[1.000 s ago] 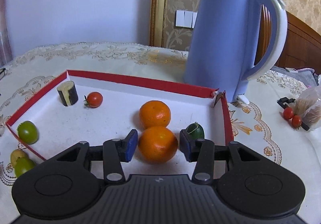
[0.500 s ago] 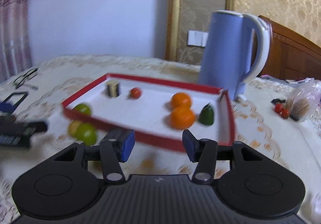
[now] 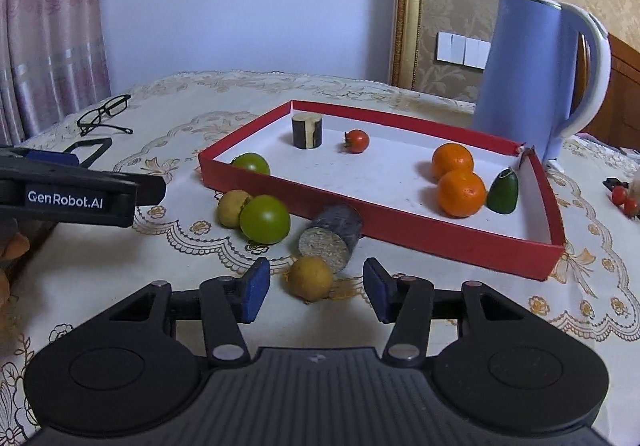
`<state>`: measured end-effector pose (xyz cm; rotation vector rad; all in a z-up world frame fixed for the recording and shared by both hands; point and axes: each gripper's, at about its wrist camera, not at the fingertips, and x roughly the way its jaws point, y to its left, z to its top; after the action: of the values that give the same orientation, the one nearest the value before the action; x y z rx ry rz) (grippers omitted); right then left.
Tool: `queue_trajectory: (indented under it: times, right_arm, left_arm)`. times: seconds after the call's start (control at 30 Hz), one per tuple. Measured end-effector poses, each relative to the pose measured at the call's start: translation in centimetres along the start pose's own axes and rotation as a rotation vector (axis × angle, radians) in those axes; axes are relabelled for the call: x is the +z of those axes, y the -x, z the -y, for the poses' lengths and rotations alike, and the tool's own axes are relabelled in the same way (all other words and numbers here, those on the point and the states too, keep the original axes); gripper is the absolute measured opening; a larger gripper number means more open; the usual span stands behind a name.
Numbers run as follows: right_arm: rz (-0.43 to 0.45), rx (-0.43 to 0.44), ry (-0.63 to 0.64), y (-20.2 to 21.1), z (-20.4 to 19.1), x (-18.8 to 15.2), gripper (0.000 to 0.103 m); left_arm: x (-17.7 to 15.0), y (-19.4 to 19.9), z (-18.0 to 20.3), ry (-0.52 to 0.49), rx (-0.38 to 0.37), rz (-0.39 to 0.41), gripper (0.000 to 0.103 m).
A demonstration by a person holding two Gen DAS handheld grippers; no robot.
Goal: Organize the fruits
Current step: 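Move the right tool to a small brown round fruit and close on it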
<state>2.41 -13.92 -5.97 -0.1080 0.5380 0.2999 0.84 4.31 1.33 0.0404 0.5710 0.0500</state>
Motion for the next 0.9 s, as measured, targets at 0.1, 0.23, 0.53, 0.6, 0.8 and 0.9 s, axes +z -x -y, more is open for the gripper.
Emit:
queue_trajectory:
  times: [0.1, 0.23, 0.53, 0.6, 0.8, 0.9]
  right_arm:
    - [-0.014, 0.009, 0.003, -0.4, -0.4, -0.1, 0.042]
    - [-0.016, 0.009, 0.013, -0.4, -0.7, -0.1, 0.032]
    - [-0.02, 0.018, -0.026, -0.3, 0.1, -0.1, 0.025]
    - [-0.018, 0.017, -0.026, -0.1, 0.1, -0.2, 0.026]
    - [0.018, 0.005, -0.051, 1.6, 1.2, -0.5, 0.026]
    - [0.036, -0.004, -0.077, 2.3, 2.1, -0.6, 0.026]
  left_arm:
    - [0.0, 0.0, -0.1, 0.002, 0.004, 0.0, 0.103]
    - [0.0, -0.2, -0.3, 0.009, 0.006, -0.006, 0.103]
    - [-0.1, -0.8, 0.2, -0.018, -0.003, -0.031, 0.09]
    - [-0.1, -1.0, 0.7, -0.037, -0.011, -0.035, 0.088]
    - [0.3, -2.5, 2.6, -0.103, -0.041, -0.065, 0.085]
    - [0.4, -3.2, 3.5, -0.129, -0.043, -0.07, 0.085]
